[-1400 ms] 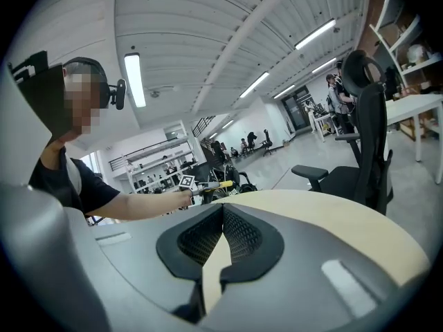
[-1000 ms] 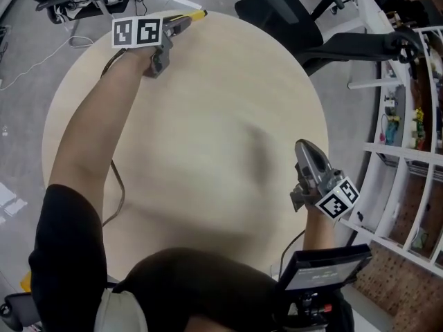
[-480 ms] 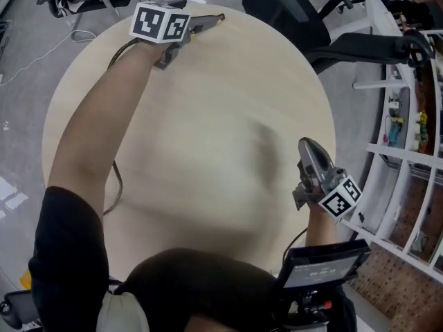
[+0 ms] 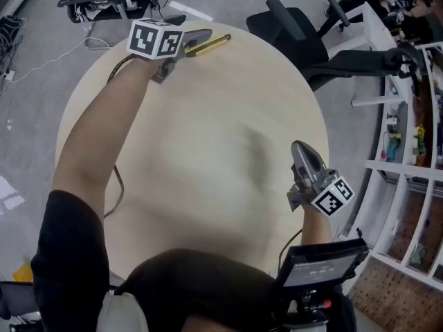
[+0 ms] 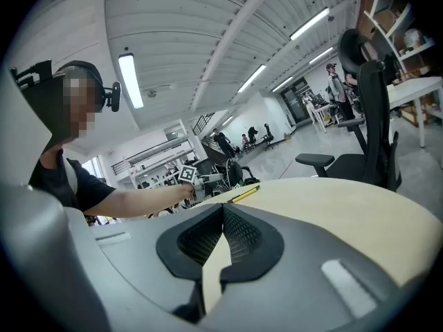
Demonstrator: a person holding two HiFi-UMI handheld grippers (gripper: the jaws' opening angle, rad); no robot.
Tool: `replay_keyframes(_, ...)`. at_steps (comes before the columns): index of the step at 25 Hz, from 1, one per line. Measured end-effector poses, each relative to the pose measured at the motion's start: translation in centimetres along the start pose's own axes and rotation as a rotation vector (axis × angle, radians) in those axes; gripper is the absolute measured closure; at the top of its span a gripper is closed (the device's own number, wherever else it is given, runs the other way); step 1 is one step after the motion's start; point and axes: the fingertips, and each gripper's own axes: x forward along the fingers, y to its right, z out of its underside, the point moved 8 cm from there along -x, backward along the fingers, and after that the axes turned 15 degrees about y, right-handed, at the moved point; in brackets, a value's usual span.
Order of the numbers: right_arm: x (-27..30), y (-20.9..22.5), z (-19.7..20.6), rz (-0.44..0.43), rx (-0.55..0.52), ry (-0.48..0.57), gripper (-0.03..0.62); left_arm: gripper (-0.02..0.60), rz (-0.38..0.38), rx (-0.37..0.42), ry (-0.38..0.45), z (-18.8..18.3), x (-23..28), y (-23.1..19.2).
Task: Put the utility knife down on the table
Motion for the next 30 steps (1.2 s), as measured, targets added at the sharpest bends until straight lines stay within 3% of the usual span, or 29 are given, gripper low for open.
replay_keyframes(5,0.1,-2.9,-2.5,-0.034,-0.024,0.019,0.579,0.437,-0.055,-0.012,0.133,-5.8,-6.0,0.5)
replay_keyframes(11,-0.7,-6.9,-4.6,-0.085,-0.051,0.027,0.579,0.551,-0.076,-0.020,0.220,-9.7,-13.8,4.2)
replay_keyframes(20,-5.5,-12.7,-8.8,-0.161,-0.086,0.015,0.579,0.581,-0.161,-0.001,0.298,-14.0,-26.8,12.0)
replay_keyframes(30,-13.5,-14.3,-13.3,-0.243,-0.104,0.039,0.579,0.581,-0.233,0.059,0.366,-14.8,-36.9,27.0)
